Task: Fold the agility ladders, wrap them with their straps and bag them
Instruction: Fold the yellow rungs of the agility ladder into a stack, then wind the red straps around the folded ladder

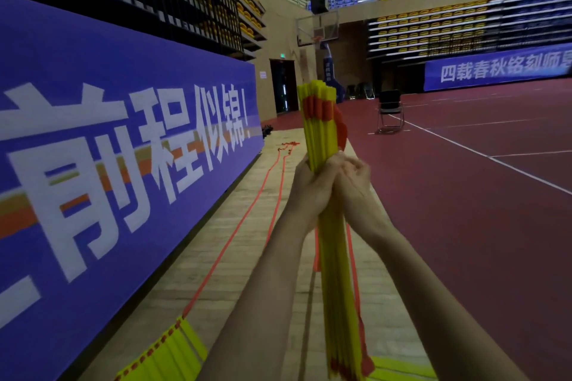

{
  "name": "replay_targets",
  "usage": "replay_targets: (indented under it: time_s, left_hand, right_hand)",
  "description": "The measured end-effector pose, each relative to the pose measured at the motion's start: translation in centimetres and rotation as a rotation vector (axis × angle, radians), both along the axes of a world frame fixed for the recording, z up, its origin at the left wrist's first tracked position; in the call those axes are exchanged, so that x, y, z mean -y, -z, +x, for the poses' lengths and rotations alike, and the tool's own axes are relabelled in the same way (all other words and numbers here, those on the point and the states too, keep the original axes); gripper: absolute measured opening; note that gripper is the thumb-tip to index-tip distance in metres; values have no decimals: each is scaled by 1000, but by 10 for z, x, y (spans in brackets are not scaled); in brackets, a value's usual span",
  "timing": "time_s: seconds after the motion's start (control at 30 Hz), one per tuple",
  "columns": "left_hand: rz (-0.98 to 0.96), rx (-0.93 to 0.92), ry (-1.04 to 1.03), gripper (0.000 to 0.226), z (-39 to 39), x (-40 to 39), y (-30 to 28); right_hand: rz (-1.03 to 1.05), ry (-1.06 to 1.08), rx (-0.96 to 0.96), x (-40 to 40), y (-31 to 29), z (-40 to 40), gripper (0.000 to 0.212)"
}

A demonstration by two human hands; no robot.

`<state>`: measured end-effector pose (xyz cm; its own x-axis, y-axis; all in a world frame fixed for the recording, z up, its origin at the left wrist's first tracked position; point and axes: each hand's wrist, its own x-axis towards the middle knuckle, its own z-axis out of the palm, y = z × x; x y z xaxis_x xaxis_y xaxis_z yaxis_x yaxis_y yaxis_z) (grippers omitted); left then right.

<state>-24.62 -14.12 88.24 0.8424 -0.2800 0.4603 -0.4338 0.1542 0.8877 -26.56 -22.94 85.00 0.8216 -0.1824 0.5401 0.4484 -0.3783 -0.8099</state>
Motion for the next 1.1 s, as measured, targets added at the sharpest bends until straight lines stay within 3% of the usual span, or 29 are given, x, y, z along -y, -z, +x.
replay_targets:
  time_s: [0.1,0.2,0.43,0.63,0.73,0.8,0.87,0.97,1.03,1.1]
  left_hand:
    - [52,62,-72,12,1,-12,-4]
    - [160,123,-45,7,5,-20,-5]
    - [303,112,107,12,3,-13,-3]
    - [323,181,26,19,15,-13,5]
    - [376,259,-205,30,20,-14,13]
    - [452,318,-332,43,21,-13,17]
    - [602,429,-411,54,19,-9,21]
    - [743,635,-465,61,14,-7,24]
    - [785,701,-419,67,11,-10,19]
    - [778,593,-330,74,10,-15,7]
  right_hand:
    - [114,239,156,20,-13,-10,28]
    - [294,-25,167,35,-32,-11,37]
    - [135,-384,33,40,-69,-10,52]
    - [-28,-242,-15,48,-69,-23,39]
    - [-81,-150,-99,48,-65,-30,17]
    - [-94,-134,-160,38,-65,-35,13]
    - [-21,-48,-147,21,-63,-36,28]
    - [139,355,80,0,-51,-27,42]
    - [330,332,201,-4,-47,-25,38]
    - [470,190,229,-5,-50,-27,31]
